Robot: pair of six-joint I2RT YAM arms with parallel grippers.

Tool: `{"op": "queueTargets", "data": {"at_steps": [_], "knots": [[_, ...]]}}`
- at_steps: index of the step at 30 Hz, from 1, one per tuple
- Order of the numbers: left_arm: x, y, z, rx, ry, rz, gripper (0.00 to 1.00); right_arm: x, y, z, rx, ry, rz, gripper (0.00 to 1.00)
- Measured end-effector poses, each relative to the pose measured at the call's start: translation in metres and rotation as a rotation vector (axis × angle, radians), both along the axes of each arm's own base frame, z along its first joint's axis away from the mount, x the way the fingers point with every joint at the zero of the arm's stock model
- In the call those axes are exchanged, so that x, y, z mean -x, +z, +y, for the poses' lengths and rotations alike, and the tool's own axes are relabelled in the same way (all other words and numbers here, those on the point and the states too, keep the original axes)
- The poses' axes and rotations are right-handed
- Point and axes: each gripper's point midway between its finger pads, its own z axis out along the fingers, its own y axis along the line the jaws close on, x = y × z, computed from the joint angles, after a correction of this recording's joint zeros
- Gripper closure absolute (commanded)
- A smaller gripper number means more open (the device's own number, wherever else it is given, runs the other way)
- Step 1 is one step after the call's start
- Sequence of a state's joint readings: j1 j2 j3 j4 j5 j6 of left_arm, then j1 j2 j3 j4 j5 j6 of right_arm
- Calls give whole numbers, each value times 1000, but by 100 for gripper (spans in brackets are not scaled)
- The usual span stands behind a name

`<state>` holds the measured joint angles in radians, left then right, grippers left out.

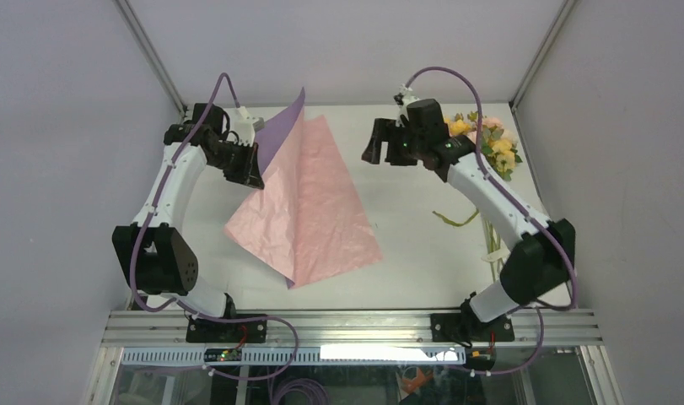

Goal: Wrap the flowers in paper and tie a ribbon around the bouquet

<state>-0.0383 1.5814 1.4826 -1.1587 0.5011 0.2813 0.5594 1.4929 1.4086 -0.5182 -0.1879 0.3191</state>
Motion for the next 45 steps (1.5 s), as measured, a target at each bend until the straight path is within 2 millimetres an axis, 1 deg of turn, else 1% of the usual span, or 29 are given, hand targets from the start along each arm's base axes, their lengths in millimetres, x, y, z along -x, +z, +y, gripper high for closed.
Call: {"op": "queueTargets", "data": {"at_steps": [1, 2, 3, 4, 5, 6, 7, 8, 9, 13, 15, 17, 18, 24, 27, 28, 29, 32, 37, 42, 44, 45], "knots": [[2, 2, 0, -1, -2, -6, 100, -14, -13, -16, -2, -70, 47, 20], [5, 3, 0, -3, -4, -13, 100, -31, -43, -32, 13, -147, 136, 20], [6, 4, 0, -4, -7, -19, 100, -39, -66, -37, 28, -180, 197, 20], [7, 4, 1, -6, -10, -21, 100, -44, -95, -40, 49, -204, 272, 21], [9, 4, 1, -7, -14, -24, 100, -45, -123, -41, 72, -215, 348, 21], [10, 4, 1, -8, -18, -26, 100, -44, -145, -40, 90, -216, 405, 22], [11, 3, 1, -9, -20, -26, 100, -40, -175, -36, 113, -211, 491, 22], [13, 2, 1, -10, -21, -24, 100, -37, -194, -32, 123, -200, 550, 22], [13, 2, 1, -10, -23, -23, 100, -34, -209, -27, 123, -189, 599, 22], [15, -1, 2, -15, -32, -23, 100, -52, -191, -5, 25, -152, 574, 22], [15, -2, 2, -18, -39, -27, 100, -54, -193, 7, -10, -135, 577, 22], [14, -2, 3, -21, -40, -30, 100, -51, -203, 18, -24, -121, 602, 22], [14, -2, 3, -22, -41, -31, 100, -48, -206, 26, -52, -103, 625, 23], [13, -4, 6, -42, -45, -39, 100, -40, -203, 70, -124, -27, 623, 23], [13, -4, 7, -49, -49, -44, 100, -35, -202, 90, -162, 8, 627, 25], [12, -4, 7, -50, -51, -47, 100, -33, -201, 96, -178, 16, 630, 29], [11, -4, 7, -51, -51, -49, 100, -33, -201, 100, -190, 21, 633, 34], [9, -5, 8, -54, -50, -54, 100, -31, -203, 111, -223, 24, 647, 54], [4, -11, 10, -67, -45, -49, 100, -28, -218, 121, -266, -6, 705, 99], [1, -10, 13, -83, -38, -60, 100, -33, -224, 121, -292, -68, 727, 100], [-2, -6, 15, -94, -32, -75, 100, -36, -224, 116, -295, -107, 714, 100], [-4, -3, 16, -99, -28, -86, 100, -36, -224, 107, -288, -142, 698, 100]]}}
